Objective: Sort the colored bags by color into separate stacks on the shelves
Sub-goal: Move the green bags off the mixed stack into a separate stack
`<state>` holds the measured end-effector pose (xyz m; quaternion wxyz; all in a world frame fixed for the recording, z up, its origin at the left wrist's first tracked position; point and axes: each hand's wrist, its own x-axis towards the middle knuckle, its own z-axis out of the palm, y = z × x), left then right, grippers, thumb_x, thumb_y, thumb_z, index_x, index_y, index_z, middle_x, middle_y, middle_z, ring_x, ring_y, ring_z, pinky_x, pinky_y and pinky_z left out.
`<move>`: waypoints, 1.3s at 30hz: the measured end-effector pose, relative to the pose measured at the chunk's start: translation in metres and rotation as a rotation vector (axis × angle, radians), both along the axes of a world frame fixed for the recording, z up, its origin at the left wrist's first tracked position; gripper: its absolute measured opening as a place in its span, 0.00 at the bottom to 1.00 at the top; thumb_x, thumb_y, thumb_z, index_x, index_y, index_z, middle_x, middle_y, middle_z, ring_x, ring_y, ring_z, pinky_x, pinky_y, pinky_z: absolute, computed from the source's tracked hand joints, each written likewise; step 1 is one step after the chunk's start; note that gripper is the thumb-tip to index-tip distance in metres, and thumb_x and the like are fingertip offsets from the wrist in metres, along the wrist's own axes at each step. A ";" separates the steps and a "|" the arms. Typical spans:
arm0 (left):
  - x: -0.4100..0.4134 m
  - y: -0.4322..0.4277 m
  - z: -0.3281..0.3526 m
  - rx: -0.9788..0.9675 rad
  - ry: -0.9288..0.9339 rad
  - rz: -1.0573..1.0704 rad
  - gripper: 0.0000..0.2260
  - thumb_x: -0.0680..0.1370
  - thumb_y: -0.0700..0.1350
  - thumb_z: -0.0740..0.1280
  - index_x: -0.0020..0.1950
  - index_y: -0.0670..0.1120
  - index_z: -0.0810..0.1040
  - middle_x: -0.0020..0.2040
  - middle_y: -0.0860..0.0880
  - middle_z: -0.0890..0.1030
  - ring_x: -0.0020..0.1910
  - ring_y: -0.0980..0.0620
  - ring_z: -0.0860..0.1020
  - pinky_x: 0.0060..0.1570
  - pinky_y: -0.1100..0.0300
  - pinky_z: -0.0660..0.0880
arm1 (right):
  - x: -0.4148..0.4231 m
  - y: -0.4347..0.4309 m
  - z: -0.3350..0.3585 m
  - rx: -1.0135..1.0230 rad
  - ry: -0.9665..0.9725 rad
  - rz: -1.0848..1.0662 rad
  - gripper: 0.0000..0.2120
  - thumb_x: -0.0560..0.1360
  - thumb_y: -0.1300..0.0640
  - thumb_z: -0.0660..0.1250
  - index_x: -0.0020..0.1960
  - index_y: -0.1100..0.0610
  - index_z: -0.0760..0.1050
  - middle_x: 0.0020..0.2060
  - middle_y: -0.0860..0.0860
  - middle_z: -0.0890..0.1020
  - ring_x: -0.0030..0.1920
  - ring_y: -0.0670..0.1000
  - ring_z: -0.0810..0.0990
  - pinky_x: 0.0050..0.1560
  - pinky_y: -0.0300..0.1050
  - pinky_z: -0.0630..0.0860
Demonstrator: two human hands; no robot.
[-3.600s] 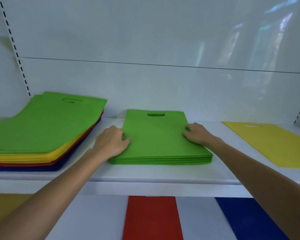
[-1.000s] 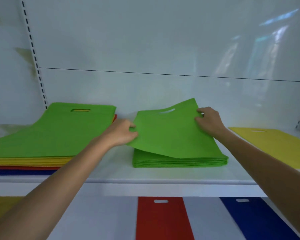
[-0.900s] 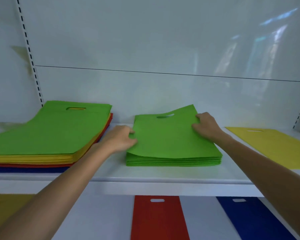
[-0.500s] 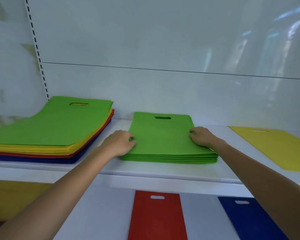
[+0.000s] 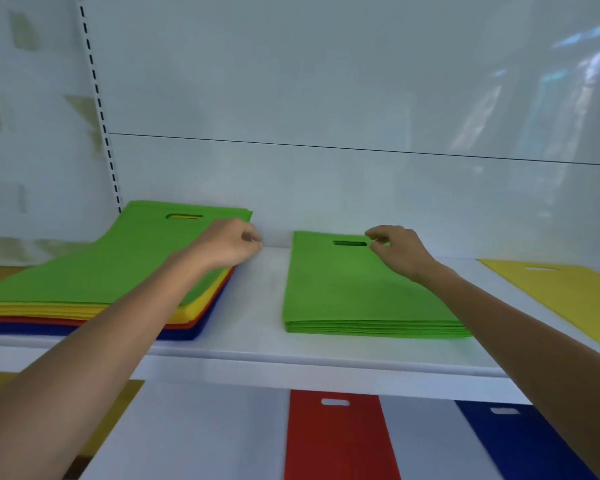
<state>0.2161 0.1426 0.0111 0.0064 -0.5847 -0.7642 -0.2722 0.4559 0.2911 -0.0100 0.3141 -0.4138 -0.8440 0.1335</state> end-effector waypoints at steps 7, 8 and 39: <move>-0.098 -0.051 0.000 -0.002 -0.029 0.079 0.11 0.77 0.41 0.64 0.59 0.45 0.78 0.60 0.46 0.79 0.58 0.48 0.76 0.58 0.59 0.68 | -0.098 -0.035 0.002 0.001 0.129 0.013 0.11 0.76 0.63 0.62 0.56 0.61 0.79 0.52 0.56 0.82 0.50 0.50 0.78 0.49 0.34 0.69; -0.112 -0.059 -0.001 -0.006 -0.024 0.086 0.12 0.77 0.41 0.64 0.59 0.45 0.78 0.60 0.46 0.78 0.59 0.48 0.76 0.59 0.59 0.68 | -0.113 -0.040 0.001 -0.009 0.139 0.014 0.10 0.76 0.63 0.63 0.55 0.61 0.79 0.51 0.56 0.82 0.49 0.51 0.79 0.49 0.34 0.70; -0.207 -0.118 -0.026 0.194 0.125 0.341 0.03 0.74 0.46 0.69 0.44 0.47 0.77 0.50 0.45 0.80 0.51 0.42 0.77 0.42 0.56 0.69 | -0.226 -0.084 -0.026 -0.214 0.250 -0.250 0.09 0.73 0.59 0.70 0.41 0.58 0.71 0.35 0.53 0.73 0.36 0.51 0.71 0.38 0.42 0.72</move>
